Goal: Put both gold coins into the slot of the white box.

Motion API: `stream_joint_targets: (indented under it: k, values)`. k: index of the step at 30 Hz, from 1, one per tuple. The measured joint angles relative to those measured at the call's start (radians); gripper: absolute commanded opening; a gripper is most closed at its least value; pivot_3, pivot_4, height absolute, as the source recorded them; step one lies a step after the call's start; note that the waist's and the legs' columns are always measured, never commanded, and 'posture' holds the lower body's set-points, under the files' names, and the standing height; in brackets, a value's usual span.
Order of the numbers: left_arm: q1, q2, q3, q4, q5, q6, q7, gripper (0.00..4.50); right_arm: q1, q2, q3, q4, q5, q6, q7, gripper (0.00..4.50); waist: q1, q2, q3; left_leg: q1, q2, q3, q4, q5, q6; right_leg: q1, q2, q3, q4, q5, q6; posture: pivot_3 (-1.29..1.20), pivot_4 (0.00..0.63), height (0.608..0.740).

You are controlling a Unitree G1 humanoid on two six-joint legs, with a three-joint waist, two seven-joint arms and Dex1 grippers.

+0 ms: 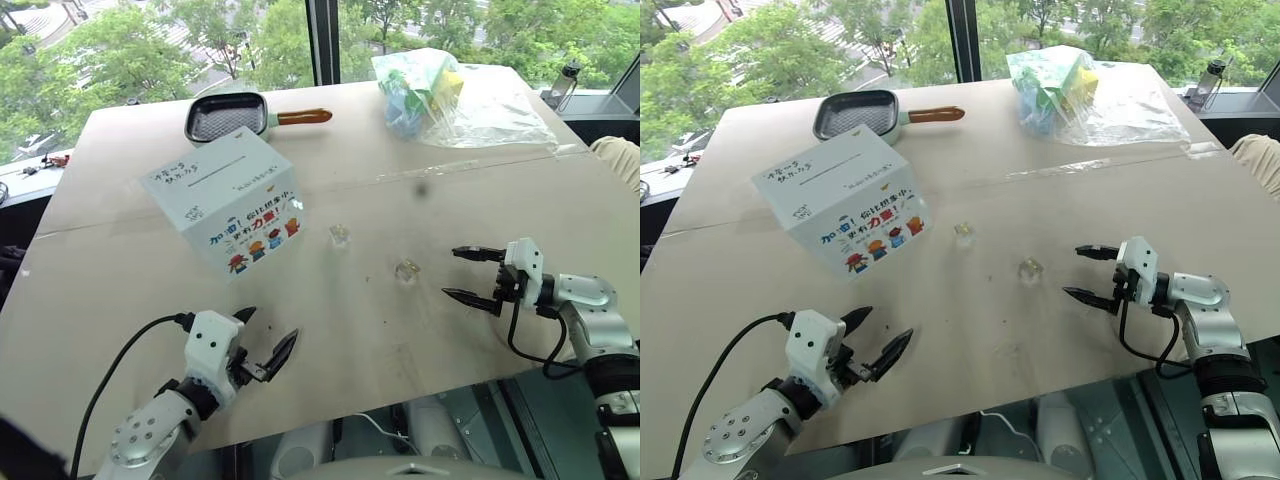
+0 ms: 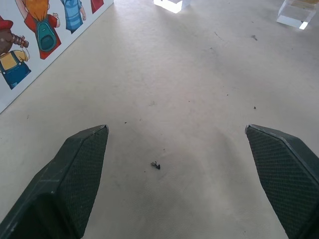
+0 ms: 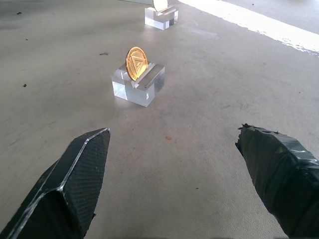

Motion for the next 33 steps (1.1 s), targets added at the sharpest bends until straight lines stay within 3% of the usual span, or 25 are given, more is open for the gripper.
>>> stream_joint_targets:
  k: [16,22,33]
  values:
    - [-0.006,-0.002,-0.003,-0.033,-0.019,0.018,-0.007,4.49,0.004,0.021,0.004,-0.079,-0.009,0.054,-0.042,4.46,0.0,0.0,0.0,0.0,0.0,0.0,0.0,0.0,0.0,0.0,0.0,0.0,0.0,0.001,0.002,0.0,0.15,0.721]
    - [-0.032,0.013,-0.004,-0.033,-0.027,0.024,-0.025,4.49,0.018,0.029,0.014,-0.201,-0.006,0.164,-0.094,4.46,-0.002,0.0,0.0,0.0,0.0,0.0,0.0,0.0,0.0,0.0,0.0,0.0,0.0,0.001,0.002,0.0,0.15,0.721]
    - [-0.213,0.169,0.001,-0.149,-0.309,0.22,-0.118,4.49,0.017,0.091,0.061,-0.316,-0.01,0.268,-0.201,4.46,0.0,0.001,0.0,0.0,0.0,-0.001,0.0,0.0,0.0,0.0,0.0,-0.001,0.0,0.002,0.002,0.0,0.15,0.721]
